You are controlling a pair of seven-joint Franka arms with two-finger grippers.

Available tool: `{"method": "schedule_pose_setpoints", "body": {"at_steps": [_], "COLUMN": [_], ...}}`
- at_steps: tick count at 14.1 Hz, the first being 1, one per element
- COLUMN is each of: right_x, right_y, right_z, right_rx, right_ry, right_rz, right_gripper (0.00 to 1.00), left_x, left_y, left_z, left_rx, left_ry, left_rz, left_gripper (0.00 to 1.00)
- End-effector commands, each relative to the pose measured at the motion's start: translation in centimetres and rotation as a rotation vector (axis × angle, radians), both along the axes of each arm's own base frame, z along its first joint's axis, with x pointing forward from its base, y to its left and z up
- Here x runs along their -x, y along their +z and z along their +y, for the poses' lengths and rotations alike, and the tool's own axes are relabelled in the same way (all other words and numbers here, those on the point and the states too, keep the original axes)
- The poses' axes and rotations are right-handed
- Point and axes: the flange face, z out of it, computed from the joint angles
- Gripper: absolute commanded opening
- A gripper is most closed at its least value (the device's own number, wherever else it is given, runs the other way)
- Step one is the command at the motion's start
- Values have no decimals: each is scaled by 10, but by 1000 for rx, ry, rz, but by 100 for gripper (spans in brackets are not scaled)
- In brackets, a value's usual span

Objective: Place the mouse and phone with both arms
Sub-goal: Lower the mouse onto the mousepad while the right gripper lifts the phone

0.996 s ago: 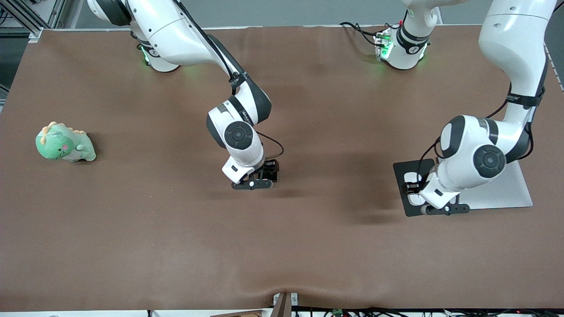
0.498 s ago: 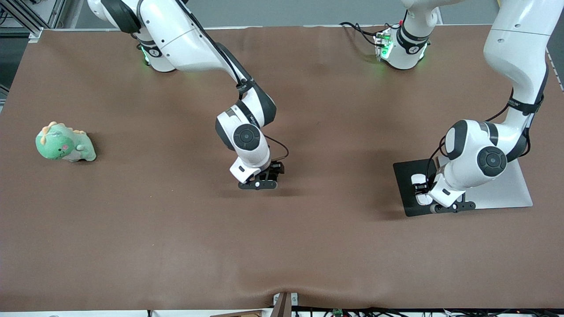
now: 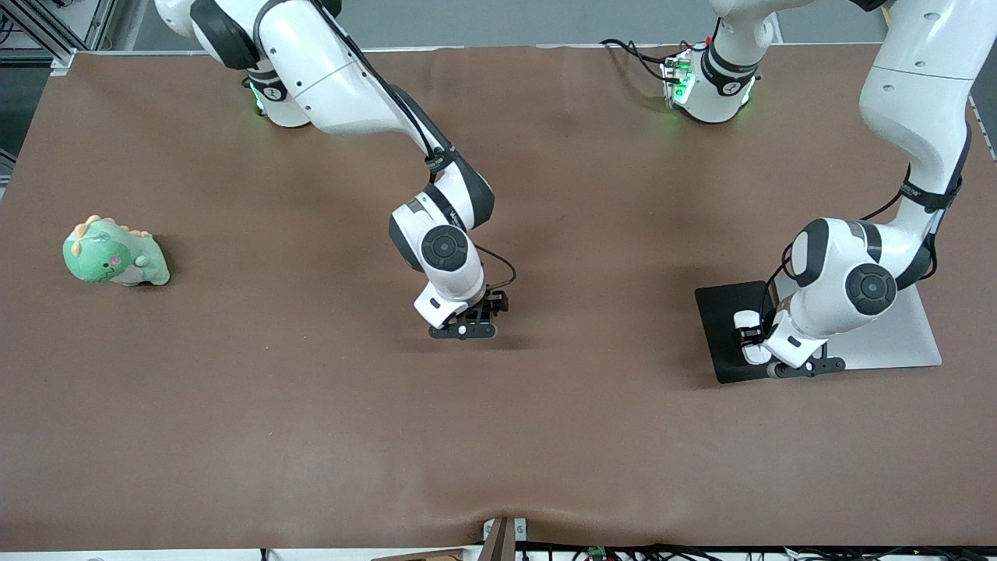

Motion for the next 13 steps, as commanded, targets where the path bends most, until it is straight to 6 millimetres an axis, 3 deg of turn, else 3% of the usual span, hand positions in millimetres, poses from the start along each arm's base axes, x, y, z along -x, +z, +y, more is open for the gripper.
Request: {"method": "schedule_pose_setpoints", "body": {"at_steps": [1, 12, 13], "right_x": [-2, -4, -4], "right_y": [-7, -15, -16], "right_z": [5, 3, 2], "right_rx": [5, 1, 4], "right_ry": [-14, -54, -52], "right_rz": [-5, -10, -10], "right_gripper": [100, 100, 76], "left_x": [1, 1, 1], "left_y": [-7, -21, -21], "left_z": [-2, -1, -1], "left_rx": [-6, -18, -18], "left_ry": [-5, -29, -29], "left_rz": [-20, -22, -21], "left_gripper": [39, 40, 40]}}
